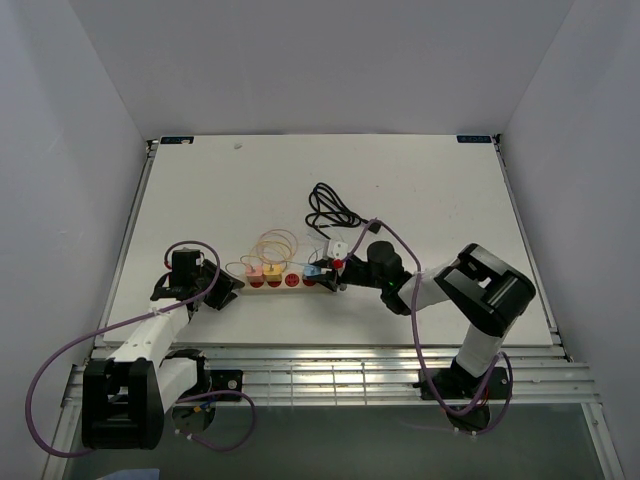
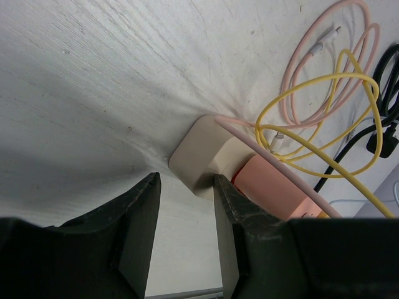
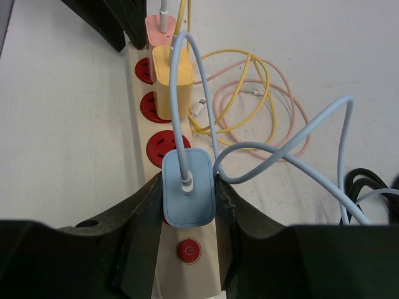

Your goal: Insert the plug

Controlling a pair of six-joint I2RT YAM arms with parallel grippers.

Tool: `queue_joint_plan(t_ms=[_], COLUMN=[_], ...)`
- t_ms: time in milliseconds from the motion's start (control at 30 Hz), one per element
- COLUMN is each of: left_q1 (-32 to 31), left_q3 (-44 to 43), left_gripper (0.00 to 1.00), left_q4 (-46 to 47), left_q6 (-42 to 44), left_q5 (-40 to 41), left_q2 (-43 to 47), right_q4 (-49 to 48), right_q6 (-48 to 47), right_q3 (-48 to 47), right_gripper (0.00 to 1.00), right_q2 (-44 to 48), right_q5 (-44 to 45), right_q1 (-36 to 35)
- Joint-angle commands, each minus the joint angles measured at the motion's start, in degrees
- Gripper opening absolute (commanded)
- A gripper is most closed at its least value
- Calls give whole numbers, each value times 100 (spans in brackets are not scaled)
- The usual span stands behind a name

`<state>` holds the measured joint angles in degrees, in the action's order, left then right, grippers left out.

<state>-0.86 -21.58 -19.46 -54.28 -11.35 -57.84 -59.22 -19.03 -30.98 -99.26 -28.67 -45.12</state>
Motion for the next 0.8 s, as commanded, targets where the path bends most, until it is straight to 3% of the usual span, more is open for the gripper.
queue_joint_plan(t_ms=[0,67,367,767], left_q1=[34,34,34,34], left_q3=[93,75,32,58], left_gripper=[49,50,49,48], left_q4=[-251,-225,-49,-110], left_q6=[146,155,199,172], left_q5=[107,98,81,168], left_q2=[10,-7,-131,-78], right_q4=[582,464,1747,-115], right_q6=[452,496,-277,777], right_q3=[522,602,-22,1340], right_gripper=[8,8,8,8], right_q2=[-541,-708,-981,-1226], right_q5=[616,625,845,908], right_q1=[83,100,-111,38])
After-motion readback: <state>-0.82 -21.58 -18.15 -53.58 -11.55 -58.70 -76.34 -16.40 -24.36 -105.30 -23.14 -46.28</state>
